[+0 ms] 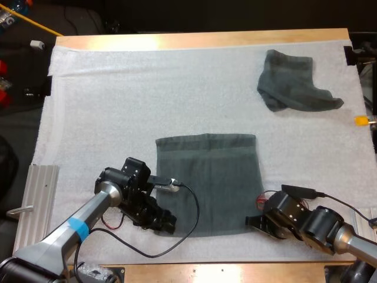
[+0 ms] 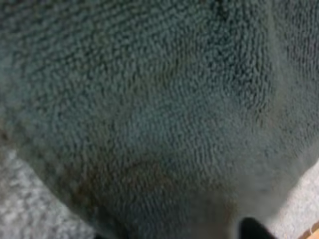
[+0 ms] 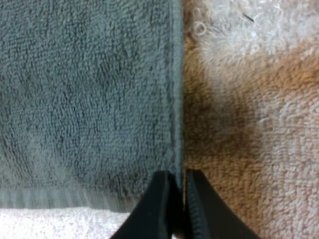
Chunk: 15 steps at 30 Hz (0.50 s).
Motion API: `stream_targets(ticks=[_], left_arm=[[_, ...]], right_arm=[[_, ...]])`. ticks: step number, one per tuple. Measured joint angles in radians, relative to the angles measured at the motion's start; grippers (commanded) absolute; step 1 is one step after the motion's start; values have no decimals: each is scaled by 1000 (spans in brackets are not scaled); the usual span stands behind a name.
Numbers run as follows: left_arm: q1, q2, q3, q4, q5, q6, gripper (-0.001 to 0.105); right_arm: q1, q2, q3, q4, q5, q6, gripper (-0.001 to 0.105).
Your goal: Pick towel from pile, fold and stack
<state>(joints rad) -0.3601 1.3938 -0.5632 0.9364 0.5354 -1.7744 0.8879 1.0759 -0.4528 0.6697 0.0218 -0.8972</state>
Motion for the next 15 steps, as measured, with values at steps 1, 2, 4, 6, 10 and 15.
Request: stream_targets(ticks=[1, 2, 4, 6, 10, 15], left_arm=[[0, 5, 0, 0, 0, 0, 33], [0, 7, 0, -1, 0, 0, 32], [0, 9, 2, -5, 0, 0, 31], [0, 9, 3, -5, 2, 0, 31], [0, 9, 4, -7, 2, 0, 7], [0, 9, 7, -13, 2, 3, 0]], right_arm=[[0, 0, 0, 0, 0, 0, 0], [0, 0, 0, 0, 0, 0, 0], [0, 0, 0, 0, 0, 0, 0], [0, 0, 0, 0, 0, 0, 0], [0, 0, 0, 0, 0, 0, 0], [0, 0, 0, 0, 0, 0, 0]])
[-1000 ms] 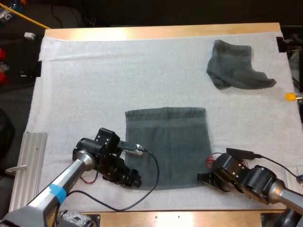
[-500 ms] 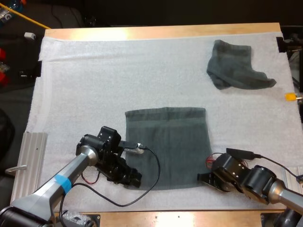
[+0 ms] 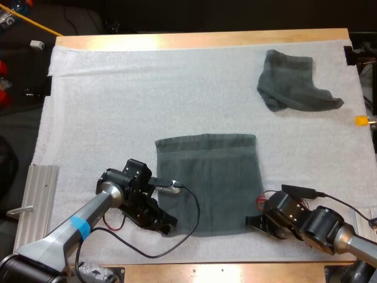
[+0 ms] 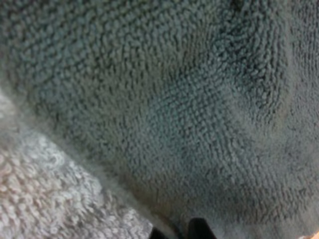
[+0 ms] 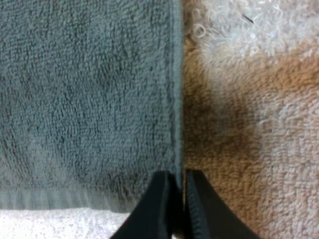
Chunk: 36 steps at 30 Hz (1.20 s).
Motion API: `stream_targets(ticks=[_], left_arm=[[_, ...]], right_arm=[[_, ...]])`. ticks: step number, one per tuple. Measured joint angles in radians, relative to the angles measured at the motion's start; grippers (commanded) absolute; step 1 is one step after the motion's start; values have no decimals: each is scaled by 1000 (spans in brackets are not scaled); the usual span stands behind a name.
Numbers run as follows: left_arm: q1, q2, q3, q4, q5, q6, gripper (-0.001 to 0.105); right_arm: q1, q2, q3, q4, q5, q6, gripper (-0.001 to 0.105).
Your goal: Pick towel from pile, fold and stack
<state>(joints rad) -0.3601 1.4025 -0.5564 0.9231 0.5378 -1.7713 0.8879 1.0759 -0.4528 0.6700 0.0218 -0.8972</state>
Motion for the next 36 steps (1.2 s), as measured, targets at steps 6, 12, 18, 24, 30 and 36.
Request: stream_targets(ticks=[6, 12, 18, 24, 30, 36], left_arm=[[0, -54, 0, 57, 0, 21, 0], [0, -266, 1, 203, 0, 58, 0], [0, -476, 1, 361, 0, 72, 0], [0, -565, 1, 367, 0, 105, 0], [40, -489, 1, 210, 6, 35, 0], [158, -327, 1, 2, 137, -66, 0]], right_arm=[[0, -17, -19, 19, -13, 0, 0], [0, -109, -101, 103, -9, -7, 0], [2, -206, -187, 270, -55, -7, 0], [23, -263, -223, 310, -101, 6, 0], [23, -220, -223, 199, -17, 86, 0], [13, -108, -223, 42, 72, 147, 0]])
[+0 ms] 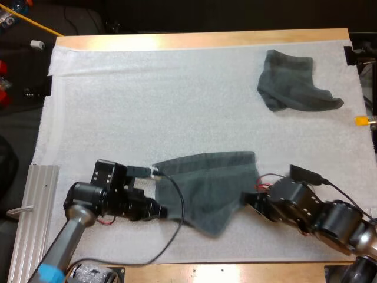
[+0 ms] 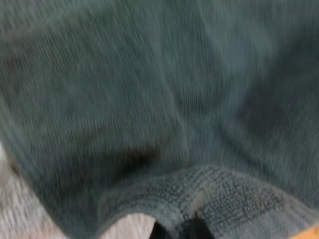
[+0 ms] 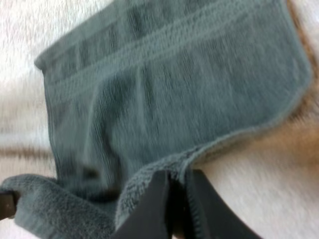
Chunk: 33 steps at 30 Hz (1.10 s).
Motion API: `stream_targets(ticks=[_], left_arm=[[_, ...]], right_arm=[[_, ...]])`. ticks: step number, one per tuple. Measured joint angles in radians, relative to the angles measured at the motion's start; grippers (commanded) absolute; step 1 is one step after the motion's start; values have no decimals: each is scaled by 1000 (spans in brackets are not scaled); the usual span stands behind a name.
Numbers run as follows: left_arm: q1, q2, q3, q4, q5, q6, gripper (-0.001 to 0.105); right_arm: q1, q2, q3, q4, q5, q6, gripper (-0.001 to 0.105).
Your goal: Pick towel from pile, fold and stack
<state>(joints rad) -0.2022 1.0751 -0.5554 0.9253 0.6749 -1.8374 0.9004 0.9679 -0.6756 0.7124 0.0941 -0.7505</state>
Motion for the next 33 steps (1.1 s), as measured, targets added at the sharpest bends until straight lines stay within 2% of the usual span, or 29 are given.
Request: stream_targets(ticks=[5, 8, 14, 19, 26, 29, 32, 33], left_arm=[[78, 117, 0, -114, 53, -40, 0], [114, 164, 0, -183, 59, -62, 0], [149, 187, 1, -306, 52, -111, 0], [152, 187, 1, -345, -3, -123, 0], [154, 187, 1, -369, -3, -117, 0], [154, 187, 1, -391, -3, -117, 7], [154, 187, 1, -406, -3, -121, 36], [154, 187, 1, -405, -1, -127, 51]], right_arm=[[-98, 104, 0, -71, 13, 54, 0], [-170, 143, 0, -114, 16, 93, 0], [-267, 217, 0, -220, -14, 101, 0], [-292, 264, 0, -261, -45, 103, 0], [-292, 275, 0, -300, -50, 106, 0], [-292, 275, 0, -331, -49, 131, 15], [-292, 275, 0, -384, -49, 142, 46], [-292, 275, 0, -409, -49, 142, 57]])
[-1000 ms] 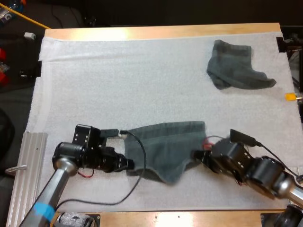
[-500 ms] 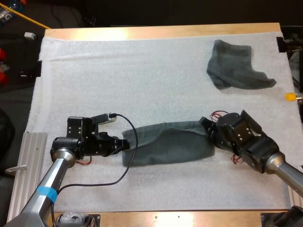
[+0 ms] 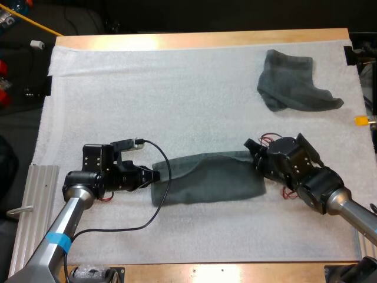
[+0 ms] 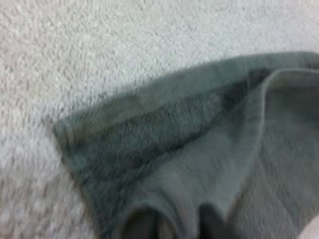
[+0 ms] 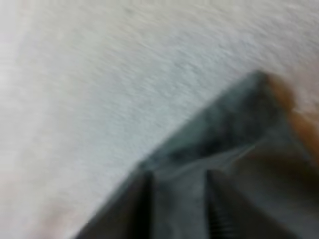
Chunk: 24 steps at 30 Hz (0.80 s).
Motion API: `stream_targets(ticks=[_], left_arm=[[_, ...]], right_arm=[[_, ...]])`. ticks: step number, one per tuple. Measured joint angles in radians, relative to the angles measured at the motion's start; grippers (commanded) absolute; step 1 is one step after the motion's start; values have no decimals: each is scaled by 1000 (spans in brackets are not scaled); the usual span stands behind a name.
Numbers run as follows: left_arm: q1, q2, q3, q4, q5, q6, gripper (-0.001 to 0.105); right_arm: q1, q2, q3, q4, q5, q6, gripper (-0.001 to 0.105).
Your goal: Pick towel from pile, fold and stack
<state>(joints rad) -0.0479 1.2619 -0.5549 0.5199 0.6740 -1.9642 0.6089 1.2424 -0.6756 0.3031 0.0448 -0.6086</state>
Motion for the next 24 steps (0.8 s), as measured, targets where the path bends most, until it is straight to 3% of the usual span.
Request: stream_targets(ticks=[1, 3, 7, 11, 16, 24], left_arm=[[0, 0, -5, 0, 10, -6, 63], [0, 0, -23, 0, 40, -13, 73], [0, -10, -81, 28, 87, -16, 62], [0, -68, -129, 113, 89, 26, 62], [0, -191, -149, 211, 83, 48, 62], [0, -423, -149, 400, 54, 61, 62]], right_arm=[[0, 0, 0, -29, 0, 0, 67], [0, 0, 0, -80, -4, -21, 73], [0, -18, 0, -135, -31, -155, 74], [0, -81, 0, -106, -54, -291, 74], [0, -173, 0, 22, -55, -395, 74], [0, -283, 0, 279, -65, -460, 74]])
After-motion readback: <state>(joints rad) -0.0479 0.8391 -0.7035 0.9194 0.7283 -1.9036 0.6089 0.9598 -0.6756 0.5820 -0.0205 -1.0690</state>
